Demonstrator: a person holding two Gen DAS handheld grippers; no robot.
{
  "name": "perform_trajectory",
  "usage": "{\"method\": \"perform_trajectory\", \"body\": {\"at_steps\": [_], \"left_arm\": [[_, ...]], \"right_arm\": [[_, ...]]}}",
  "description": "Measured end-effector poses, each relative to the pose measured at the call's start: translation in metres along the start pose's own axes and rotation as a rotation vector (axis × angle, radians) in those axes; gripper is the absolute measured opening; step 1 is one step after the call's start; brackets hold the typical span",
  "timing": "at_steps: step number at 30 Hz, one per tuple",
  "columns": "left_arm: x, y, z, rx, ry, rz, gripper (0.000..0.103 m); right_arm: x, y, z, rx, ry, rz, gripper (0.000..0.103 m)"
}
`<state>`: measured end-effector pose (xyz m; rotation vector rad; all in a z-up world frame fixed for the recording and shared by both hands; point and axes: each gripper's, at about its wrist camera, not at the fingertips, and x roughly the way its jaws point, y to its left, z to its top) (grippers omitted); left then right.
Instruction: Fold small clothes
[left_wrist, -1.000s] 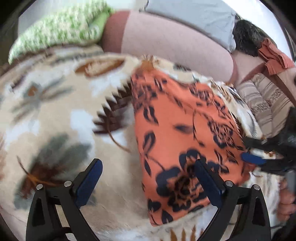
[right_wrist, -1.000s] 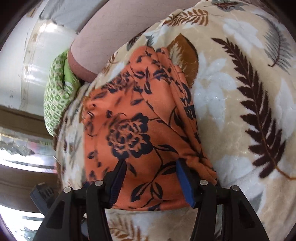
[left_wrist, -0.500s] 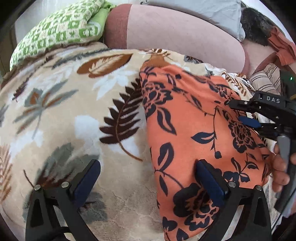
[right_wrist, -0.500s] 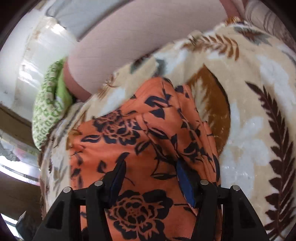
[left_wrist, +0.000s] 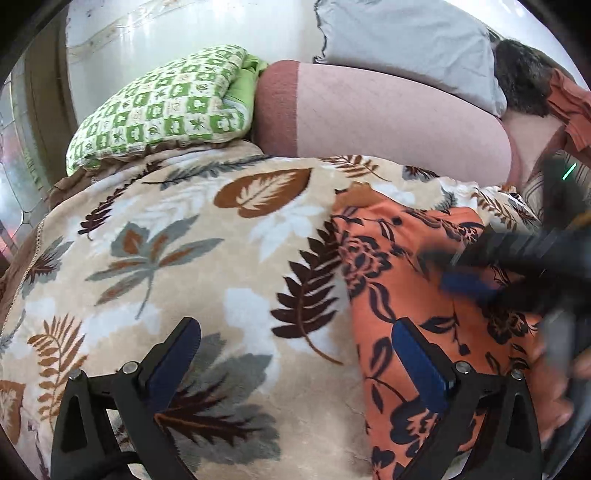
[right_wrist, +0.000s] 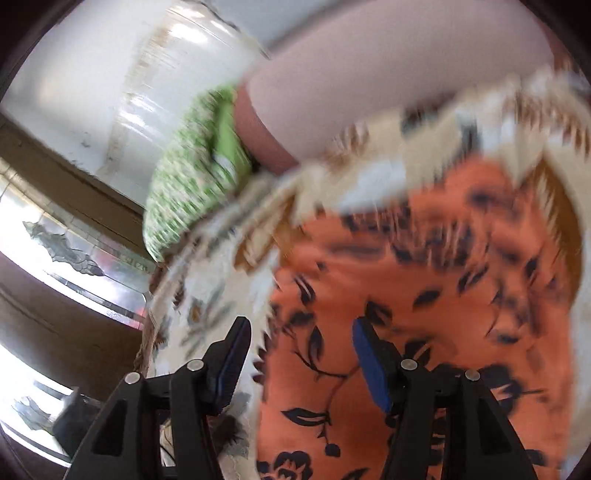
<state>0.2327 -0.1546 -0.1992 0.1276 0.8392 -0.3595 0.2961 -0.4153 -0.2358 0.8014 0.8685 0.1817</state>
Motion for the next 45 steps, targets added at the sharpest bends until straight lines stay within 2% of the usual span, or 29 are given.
{"method": "perform_trajectory", "body": {"at_steps": [1,3,5,9,15,19,21,24,29,33,36,39,42,45], "left_arm": [[-0.001,0.001,0.0,-0.001,-0.005,0.003,0.103],[-0.002,0.002,0.001,-0.004,-0.016,0.012,0.103],[-0.003,0.002,0.001,-0.004,-0.021,0.014,0.103],[-0.003,0.002,0.001,-0.002,-0.028,0.019,0.103],[-0.004,0.003,0.001,-0.007,-0.033,0.019,0.103],[-0.003,0.003,0.001,-0.01,-0.034,0.017,0.103],[-0.002,0.002,0.001,-0.006,-0.033,0.02,0.103],[0.0,0.0,0.0,0.003,-0.029,0.027,0.103],[0.002,0.0,-0.001,0.009,-0.023,0.027,0.103],[0.013,-0.003,-0.004,0.026,0.036,0.002,0.103],[0.023,-0.003,-0.007,0.025,0.073,0.003,0.103],[0.026,-0.005,-0.008,0.02,0.082,-0.002,0.103],[0.029,-0.005,-0.008,0.022,0.09,-0.017,0.103],[0.034,-0.002,-0.008,0.0,0.11,-0.046,0.103]], "right_arm": [[0.02,-0.009,-0.006,0.027,0.075,-0.032,0.062],[0.024,-0.006,-0.009,-0.009,0.04,-0.043,0.062],[0.02,0.005,-0.007,-0.049,0.065,-0.082,0.062],[0.003,0.005,-0.009,-0.026,0.042,-0.08,0.062],[-0.058,0.005,-0.013,-0.045,-0.097,-0.12,0.062],[-0.077,-0.002,-0.015,-0.042,-0.15,-0.225,0.062],[-0.074,-0.013,-0.016,-0.014,-0.126,-0.221,0.062],[-0.039,-0.037,-0.019,0.045,0.01,-0.244,0.062],[-0.033,-0.023,-0.019,-0.029,0.001,-0.298,0.064],[-0.045,-0.027,-0.018,0.013,-0.012,-0.266,0.064],[-0.07,-0.034,-0.012,0.059,-0.101,-0.25,0.064],[-0.087,-0.049,-0.008,0.142,-0.171,-0.17,0.064],[-0.079,-0.066,-0.01,0.218,-0.15,-0.107,0.064],[-0.059,-0.08,-0.01,0.259,-0.1,-0.123,0.064]]}}
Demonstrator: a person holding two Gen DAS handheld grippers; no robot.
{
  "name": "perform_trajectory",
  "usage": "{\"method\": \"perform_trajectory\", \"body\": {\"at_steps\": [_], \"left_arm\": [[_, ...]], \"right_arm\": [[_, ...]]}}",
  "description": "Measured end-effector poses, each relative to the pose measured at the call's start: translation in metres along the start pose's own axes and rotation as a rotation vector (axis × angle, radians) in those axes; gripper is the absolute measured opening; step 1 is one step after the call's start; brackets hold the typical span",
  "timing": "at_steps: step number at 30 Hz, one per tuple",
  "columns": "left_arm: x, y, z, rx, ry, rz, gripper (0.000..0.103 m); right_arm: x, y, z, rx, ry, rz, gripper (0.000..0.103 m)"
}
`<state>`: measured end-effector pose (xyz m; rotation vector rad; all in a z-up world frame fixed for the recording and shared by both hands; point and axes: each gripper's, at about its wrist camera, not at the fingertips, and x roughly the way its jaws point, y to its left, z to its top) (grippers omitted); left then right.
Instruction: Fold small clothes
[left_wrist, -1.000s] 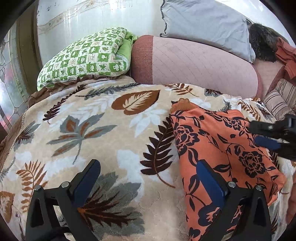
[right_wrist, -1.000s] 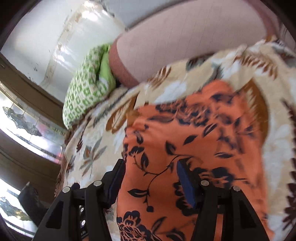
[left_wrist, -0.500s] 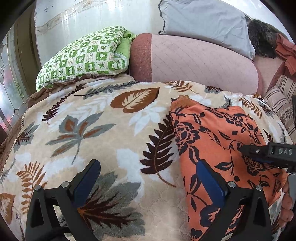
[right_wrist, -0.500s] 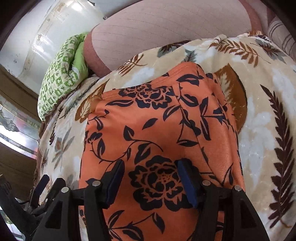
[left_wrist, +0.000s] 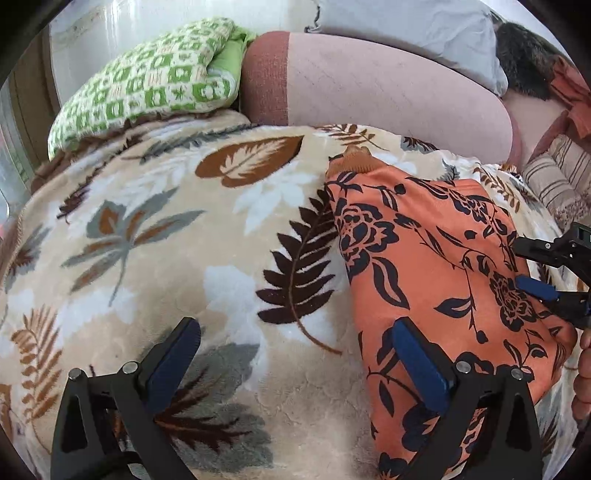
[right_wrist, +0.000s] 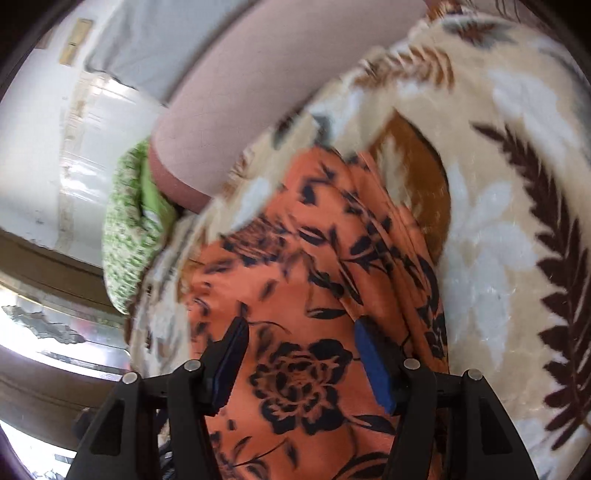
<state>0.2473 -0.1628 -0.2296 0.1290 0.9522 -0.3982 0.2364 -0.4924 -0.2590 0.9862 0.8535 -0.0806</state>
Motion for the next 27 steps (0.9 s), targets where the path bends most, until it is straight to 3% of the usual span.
{"method": "perform_trajectory", "body": {"at_steps": [8,11,13,16,19,24,27], "left_arm": [[-0.009,-0.003,0.002,0.01,-0.032,-0.019,0.103],[-0.005,-0.01,-0.001,0.045,-0.037,0.008,0.103],[-0.006,-0.014,-0.002,0.064,-0.05,0.02,0.103],[-0.003,-0.017,-0.003,0.085,-0.044,0.014,0.103],[0.0,-0.016,-0.003,0.082,-0.031,0.014,0.103],[-0.004,-0.019,-0.003,0.092,-0.039,0.031,0.103],[-0.007,-0.021,-0.003,0.11,-0.046,0.045,0.103]], "right_arm": [[-0.018,0.012,0.013,-0.015,-0.095,0.064,0.063],[-0.017,0.015,0.032,-0.002,-0.141,0.143,0.063],[-0.005,0.011,0.042,0.023,-0.124,0.177,0.063],[0.026,-0.016,0.053,0.116,-0.103,0.143,0.064],[0.026,-0.031,0.053,0.182,-0.113,0.221,0.063],[-0.015,-0.012,0.045,0.119,-0.145,0.178,0.064],[-0.031,0.0,0.025,0.075,-0.104,0.15,0.064]]}}
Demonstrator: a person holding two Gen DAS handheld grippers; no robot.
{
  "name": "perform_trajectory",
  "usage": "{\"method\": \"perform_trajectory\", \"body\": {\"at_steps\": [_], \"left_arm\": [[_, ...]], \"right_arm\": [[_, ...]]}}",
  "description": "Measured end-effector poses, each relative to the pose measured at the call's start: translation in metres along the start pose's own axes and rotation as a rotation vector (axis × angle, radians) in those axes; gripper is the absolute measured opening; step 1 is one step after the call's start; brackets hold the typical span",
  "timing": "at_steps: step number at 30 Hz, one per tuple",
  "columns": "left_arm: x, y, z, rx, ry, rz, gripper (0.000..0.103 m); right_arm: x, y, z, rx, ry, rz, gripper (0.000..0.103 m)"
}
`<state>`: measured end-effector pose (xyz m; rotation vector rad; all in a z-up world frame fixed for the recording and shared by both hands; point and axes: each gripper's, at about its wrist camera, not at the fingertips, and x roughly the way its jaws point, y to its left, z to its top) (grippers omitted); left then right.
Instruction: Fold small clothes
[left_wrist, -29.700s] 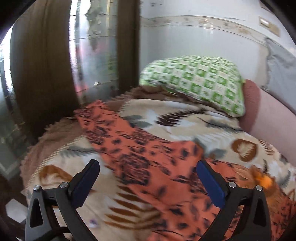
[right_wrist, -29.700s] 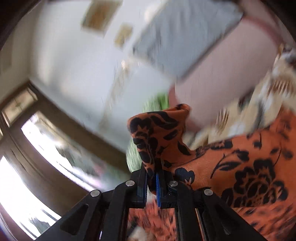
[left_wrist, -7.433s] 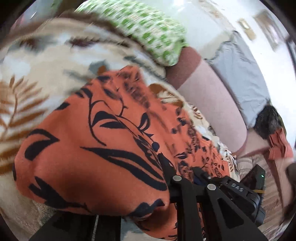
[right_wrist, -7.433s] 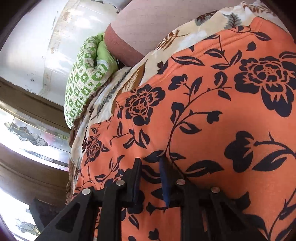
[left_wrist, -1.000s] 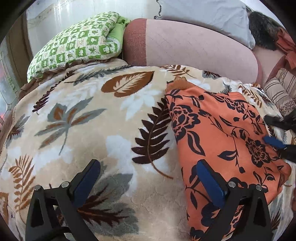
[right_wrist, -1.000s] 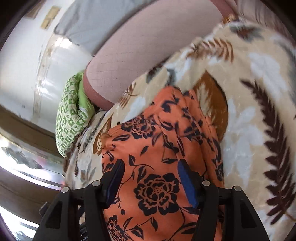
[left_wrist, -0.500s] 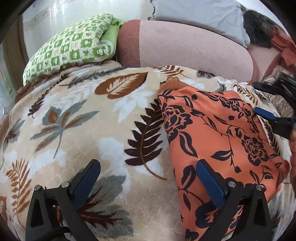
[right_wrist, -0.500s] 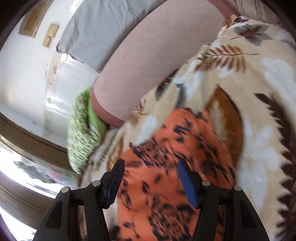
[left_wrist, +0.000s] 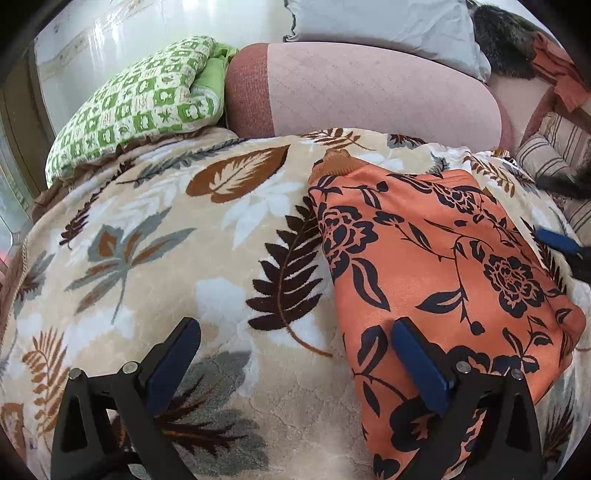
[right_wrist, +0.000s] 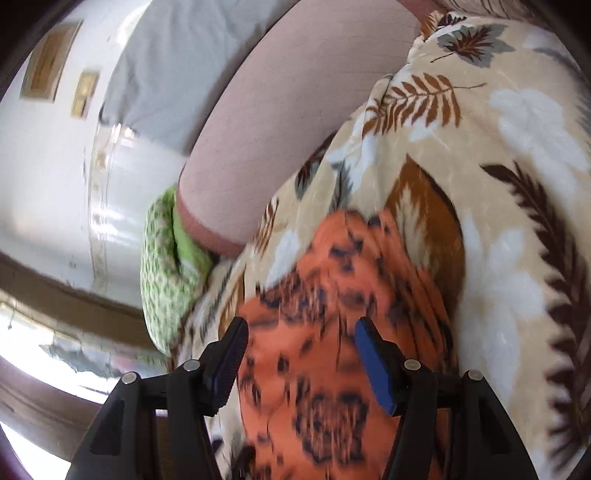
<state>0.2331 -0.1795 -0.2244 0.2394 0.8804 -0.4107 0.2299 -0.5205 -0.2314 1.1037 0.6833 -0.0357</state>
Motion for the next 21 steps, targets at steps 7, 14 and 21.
{"method": "perform_trajectory", "body": {"at_steps": [7,14,21], "left_arm": [[-0.003,0.001,-0.001,0.004,0.001,-0.005,0.103],[-0.009,0.005,0.001,-0.018,-0.025,0.006,0.103],[-0.016,0.018,0.009,-0.083,-0.075,0.016,0.103]], "right_arm": [[-0.039,0.012,-0.05,-0.075,0.037,-0.088,0.064],[-0.002,0.0,-0.08,-0.143,0.161,-0.242,0.066],[-0.021,0.013,-0.07,-0.161,0.077,-0.132,0.065]]}}
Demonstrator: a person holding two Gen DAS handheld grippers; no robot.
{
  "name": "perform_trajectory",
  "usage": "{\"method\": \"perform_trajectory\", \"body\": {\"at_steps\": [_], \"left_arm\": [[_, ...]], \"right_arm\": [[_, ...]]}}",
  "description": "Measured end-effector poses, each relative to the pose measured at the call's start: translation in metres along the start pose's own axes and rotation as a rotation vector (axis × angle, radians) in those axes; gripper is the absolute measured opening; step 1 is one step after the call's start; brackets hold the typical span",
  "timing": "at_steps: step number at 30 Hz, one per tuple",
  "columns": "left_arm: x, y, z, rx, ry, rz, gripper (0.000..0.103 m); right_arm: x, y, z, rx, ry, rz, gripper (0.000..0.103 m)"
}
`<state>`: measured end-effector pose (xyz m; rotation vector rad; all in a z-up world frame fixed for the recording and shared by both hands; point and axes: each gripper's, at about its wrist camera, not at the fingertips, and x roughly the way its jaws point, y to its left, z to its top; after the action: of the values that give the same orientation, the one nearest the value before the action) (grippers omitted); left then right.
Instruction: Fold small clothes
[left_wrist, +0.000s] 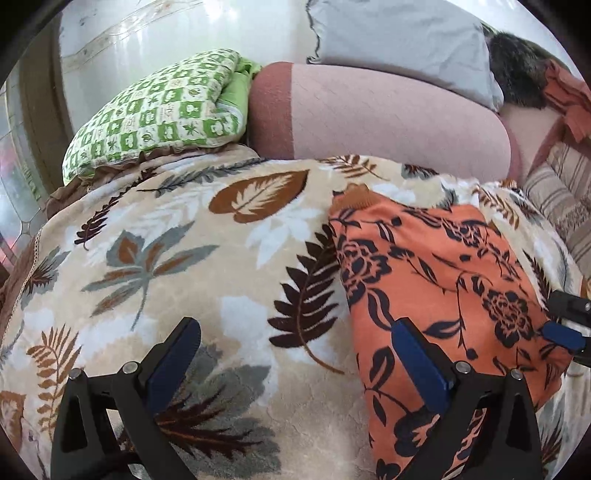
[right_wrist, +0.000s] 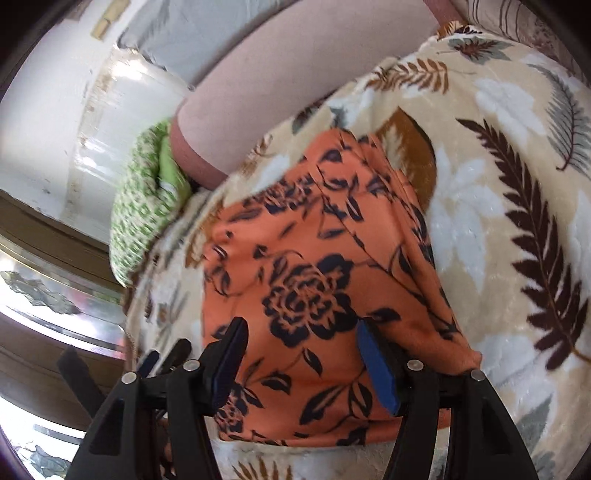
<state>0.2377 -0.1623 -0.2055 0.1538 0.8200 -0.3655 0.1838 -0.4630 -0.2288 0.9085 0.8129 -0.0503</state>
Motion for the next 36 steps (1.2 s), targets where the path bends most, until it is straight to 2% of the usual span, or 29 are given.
{"method": "perform_trajectory", "body": {"at_steps": [6,9,12,16,36], "left_arm": [[0.001,0.001,0.0,0.001,-0.001,0.006,0.103],[0.001,0.0,0.0,0.009,-0.005,0.007,0.103],[0.0,-0.001,-0.001,0.012,-0.005,0.006,0.103],[-0.001,-0.001,-0.001,0.013,-0.005,0.004,0.103],[0.0,-0.012,-0.003,0.047,0.0,-0.005,0.103]], "right_arm": [[-0.026,-0.004,0.009,0.009,-0.153,0.062,0.065],[-0.033,-0.007,0.011,0.02,-0.192,0.072,0.065],[-0.029,-0.006,0.013,0.021,-0.197,0.072,0.065],[-0.027,-0.002,0.012,-0.013,-0.196,0.019,0.065],[-0.023,-0.019,0.019,0.004,-0.187,-0.006,0.065]]}}
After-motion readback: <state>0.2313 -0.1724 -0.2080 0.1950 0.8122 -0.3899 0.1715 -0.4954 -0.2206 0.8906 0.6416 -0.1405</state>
